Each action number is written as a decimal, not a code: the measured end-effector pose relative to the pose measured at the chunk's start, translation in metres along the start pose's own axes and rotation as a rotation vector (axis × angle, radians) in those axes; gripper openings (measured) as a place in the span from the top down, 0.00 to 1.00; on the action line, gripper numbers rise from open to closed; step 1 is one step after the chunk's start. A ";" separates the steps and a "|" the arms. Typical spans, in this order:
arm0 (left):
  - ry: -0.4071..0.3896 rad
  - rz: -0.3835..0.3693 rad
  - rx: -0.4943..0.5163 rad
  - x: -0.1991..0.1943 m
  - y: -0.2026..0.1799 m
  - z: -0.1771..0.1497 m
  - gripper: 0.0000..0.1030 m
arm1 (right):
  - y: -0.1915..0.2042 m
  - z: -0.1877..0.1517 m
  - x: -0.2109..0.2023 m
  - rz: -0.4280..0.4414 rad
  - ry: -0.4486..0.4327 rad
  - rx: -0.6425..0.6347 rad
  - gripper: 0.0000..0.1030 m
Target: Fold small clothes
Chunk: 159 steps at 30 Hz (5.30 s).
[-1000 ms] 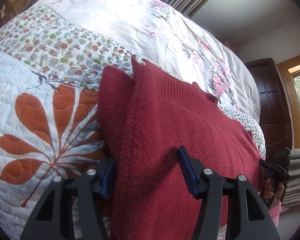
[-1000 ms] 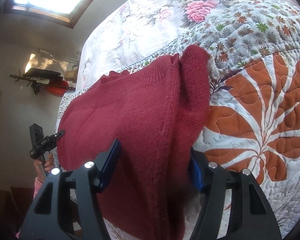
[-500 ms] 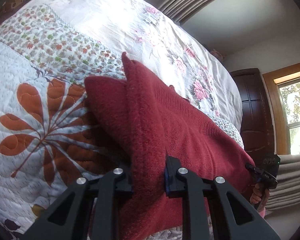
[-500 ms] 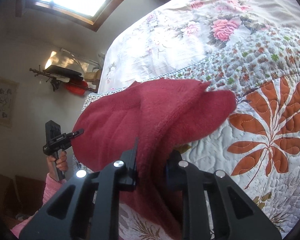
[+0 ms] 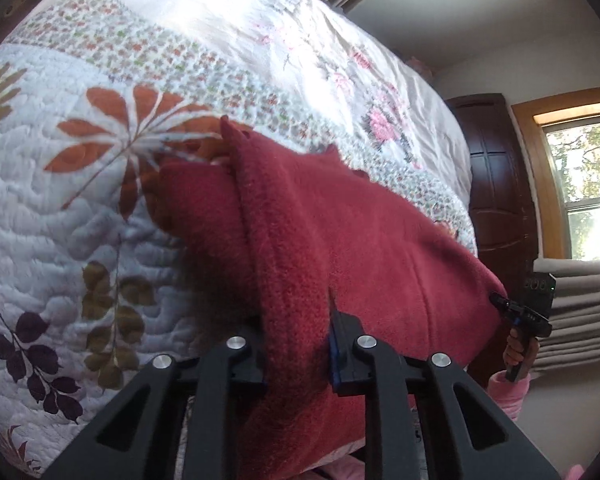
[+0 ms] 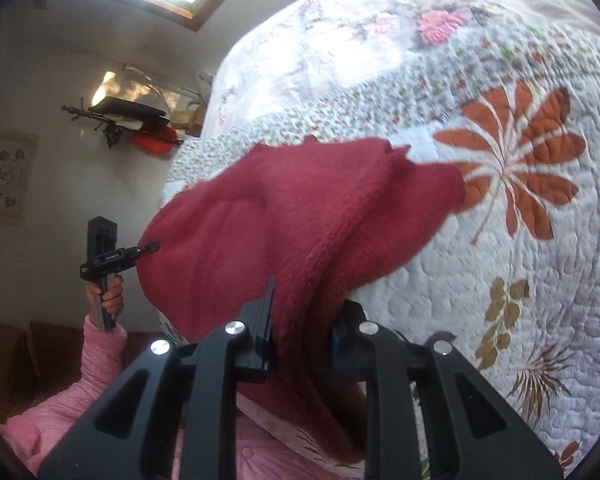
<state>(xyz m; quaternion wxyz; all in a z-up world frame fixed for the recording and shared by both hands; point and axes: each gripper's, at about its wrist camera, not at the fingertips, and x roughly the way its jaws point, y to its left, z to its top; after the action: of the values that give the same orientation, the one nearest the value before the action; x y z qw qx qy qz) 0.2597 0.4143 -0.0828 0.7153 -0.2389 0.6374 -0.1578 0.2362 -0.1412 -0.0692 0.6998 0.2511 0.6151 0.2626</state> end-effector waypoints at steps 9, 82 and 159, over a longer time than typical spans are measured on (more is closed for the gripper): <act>-0.008 0.230 0.094 0.057 0.011 -0.019 0.69 | -0.036 -0.025 0.041 -0.071 0.006 0.055 0.55; -0.129 0.237 0.178 0.087 -0.052 -0.041 0.47 | -0.033 -0.029 0.039 -0.152 -0.088 0.147 0.77; -0.051 -0.160 0.080 0.113 -0.115 -0.024 0.77 | 0.055 -0.075 0.068 -0.158 -0.049 0.055 0.50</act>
<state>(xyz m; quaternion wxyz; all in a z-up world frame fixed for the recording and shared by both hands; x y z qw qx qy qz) 0.2607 0.2553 -0.1166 0.7253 -0.2642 0.5911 -0.2339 0.1653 -0.0520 -0.0906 0.7259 0.2275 0.6227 0.1832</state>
